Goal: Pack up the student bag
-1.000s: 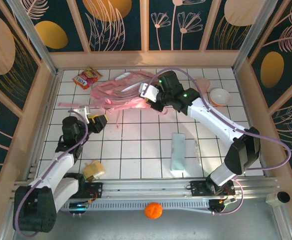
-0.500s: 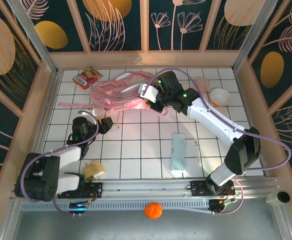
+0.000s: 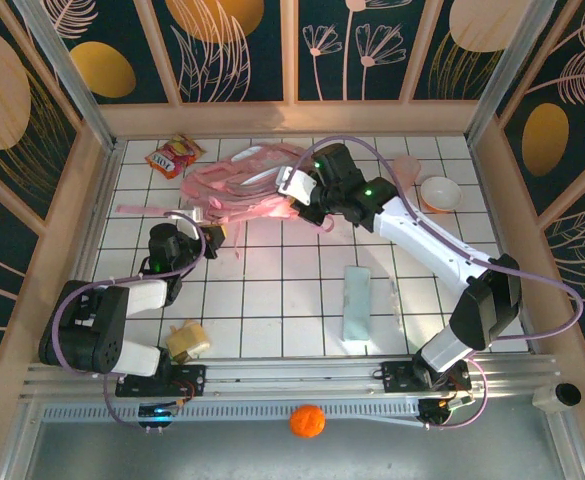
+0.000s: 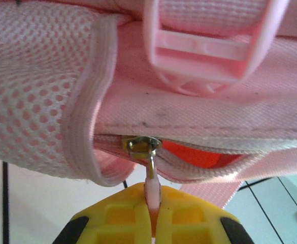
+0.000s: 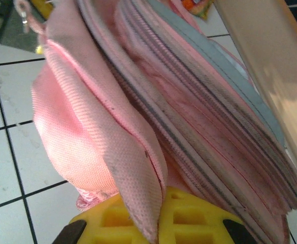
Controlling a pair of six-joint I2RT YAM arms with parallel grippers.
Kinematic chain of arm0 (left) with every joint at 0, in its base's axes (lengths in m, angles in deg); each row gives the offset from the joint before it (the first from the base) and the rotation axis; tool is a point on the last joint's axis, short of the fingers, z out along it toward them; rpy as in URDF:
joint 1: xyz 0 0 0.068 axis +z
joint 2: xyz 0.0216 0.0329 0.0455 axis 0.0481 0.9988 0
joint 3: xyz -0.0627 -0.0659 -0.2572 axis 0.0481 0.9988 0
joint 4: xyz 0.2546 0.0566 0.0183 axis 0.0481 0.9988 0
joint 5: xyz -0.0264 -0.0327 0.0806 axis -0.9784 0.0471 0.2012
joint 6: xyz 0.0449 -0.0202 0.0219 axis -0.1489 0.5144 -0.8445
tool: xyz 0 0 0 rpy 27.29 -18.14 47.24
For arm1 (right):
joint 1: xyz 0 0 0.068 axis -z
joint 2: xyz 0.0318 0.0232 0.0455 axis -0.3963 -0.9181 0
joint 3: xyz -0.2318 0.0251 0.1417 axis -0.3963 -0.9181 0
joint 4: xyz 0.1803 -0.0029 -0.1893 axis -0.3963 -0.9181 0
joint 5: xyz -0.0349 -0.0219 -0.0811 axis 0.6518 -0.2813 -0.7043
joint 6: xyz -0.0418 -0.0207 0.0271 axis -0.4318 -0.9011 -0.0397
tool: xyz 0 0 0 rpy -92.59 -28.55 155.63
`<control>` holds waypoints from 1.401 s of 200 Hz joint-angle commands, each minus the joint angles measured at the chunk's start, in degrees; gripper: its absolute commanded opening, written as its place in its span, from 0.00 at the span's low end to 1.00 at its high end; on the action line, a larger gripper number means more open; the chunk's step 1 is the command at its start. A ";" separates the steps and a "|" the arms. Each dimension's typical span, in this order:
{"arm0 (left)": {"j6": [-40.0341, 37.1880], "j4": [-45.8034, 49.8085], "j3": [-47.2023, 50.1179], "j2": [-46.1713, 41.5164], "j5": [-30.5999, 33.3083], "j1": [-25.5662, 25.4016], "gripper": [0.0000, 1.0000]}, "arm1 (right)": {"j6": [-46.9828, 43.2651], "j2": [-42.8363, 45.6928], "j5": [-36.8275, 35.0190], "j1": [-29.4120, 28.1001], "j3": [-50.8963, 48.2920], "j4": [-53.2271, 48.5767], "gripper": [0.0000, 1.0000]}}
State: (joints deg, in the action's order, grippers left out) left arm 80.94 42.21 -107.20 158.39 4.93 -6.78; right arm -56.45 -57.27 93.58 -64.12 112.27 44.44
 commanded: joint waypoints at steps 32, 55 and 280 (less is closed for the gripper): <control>-3.87 4.16 -1.26 -8.10 -13.25 -1.03 0.00 | 11.96 2.11 -14.32 -2.47 -3.82 15.55 0.00; -7.28 10.83 -3.20 -11.39 -16.76 -1.17 0.00 | 14.56 1.43 -16.04 -2.94 -5.45 17.62 0.00; -21.30 36.17 -24.48 -9.80 -17.75 -16.16 0.46 | 7.33 7.70 13.16 -1.48 -22.69 31.86 0.00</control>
State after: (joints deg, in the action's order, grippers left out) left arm 67.06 79.08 -130.44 152.60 -14.88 -21.78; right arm -41.13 -54.89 91.37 -67.60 91.53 69.27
